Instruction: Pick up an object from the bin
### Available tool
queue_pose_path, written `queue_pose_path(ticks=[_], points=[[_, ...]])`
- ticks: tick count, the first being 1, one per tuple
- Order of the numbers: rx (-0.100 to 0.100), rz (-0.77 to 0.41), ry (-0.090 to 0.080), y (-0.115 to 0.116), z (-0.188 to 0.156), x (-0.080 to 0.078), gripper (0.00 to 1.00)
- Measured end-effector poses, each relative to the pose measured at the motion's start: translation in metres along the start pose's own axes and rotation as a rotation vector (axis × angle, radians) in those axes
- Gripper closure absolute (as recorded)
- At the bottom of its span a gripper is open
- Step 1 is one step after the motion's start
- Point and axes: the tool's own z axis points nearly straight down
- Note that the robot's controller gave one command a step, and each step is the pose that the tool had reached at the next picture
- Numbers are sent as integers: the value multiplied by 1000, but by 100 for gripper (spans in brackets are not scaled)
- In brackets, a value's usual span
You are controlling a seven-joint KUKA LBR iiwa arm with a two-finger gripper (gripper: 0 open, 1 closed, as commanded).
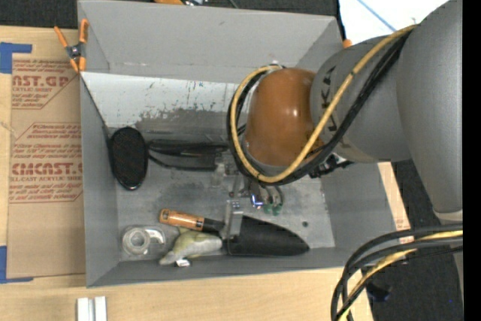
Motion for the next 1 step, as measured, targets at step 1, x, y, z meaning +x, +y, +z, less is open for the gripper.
queue_pose_path(ticks=[1], points=[[0,0,0,0,0,0,100]])
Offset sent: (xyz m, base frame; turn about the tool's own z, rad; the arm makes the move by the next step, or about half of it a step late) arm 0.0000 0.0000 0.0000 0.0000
